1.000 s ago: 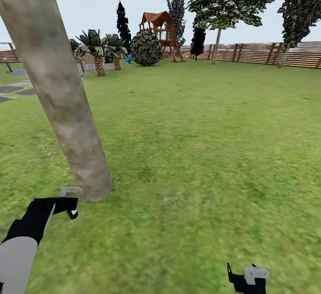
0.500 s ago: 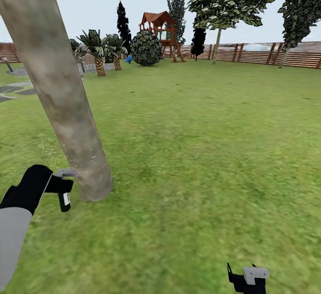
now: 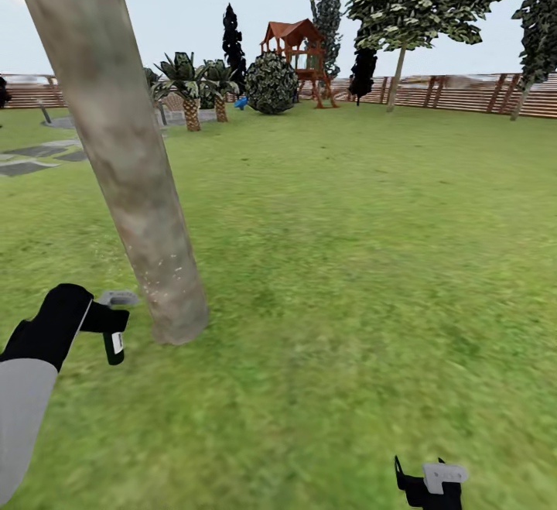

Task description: In the garden, pick up the pesticide atomizer on the floor and spray pesticide onto both trees until each tree trunk is fully covered.

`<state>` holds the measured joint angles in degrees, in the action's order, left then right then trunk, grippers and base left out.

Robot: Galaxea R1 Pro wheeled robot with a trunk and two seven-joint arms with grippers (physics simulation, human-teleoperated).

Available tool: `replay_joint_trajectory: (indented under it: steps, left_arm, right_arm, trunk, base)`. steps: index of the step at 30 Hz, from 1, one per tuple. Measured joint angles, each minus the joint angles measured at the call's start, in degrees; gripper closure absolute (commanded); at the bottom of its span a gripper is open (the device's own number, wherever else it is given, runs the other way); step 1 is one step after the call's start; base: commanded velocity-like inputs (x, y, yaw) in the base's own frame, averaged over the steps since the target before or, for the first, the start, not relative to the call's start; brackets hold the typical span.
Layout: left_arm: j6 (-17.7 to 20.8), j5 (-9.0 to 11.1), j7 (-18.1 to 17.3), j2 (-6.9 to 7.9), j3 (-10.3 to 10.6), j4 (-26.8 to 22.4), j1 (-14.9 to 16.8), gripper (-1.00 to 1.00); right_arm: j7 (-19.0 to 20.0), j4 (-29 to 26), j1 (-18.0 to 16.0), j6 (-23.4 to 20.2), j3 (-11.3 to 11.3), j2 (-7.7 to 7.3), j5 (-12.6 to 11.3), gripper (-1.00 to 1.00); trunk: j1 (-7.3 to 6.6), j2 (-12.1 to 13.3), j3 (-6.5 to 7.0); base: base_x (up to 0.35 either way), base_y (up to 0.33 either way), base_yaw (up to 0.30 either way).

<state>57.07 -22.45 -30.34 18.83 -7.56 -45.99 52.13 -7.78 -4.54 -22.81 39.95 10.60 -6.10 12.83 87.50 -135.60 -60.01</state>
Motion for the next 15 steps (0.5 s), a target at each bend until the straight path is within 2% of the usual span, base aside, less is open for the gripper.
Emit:
replay_joint_trajectory:
  steps: [10, 15]
  left_arm:
    - [-0.12, -0.23, 0.07, 0.0, -0.04, 0.01, -0.23, 1.0]
    - [-0.09, -0.26, 0.12, 0.01, -0.3, -0.02, -0.25, 1.0]
  right_arm:
    - [0.05, 0.0, 0.0, 0.01, 0.0, -0.06, 0.0, -1.0]
    - [0.0, 0.01, -0.01, 0.0, 0.0, -0.05, 0.0, -1.0]
  trunk:
    - [0.01, 0.0, 0.0]
    - [-0.01, 0.0, 0.0]
  base:
    - [0.053, -0.264, 0.006]
    - [0.191, -0.226, 0.229]
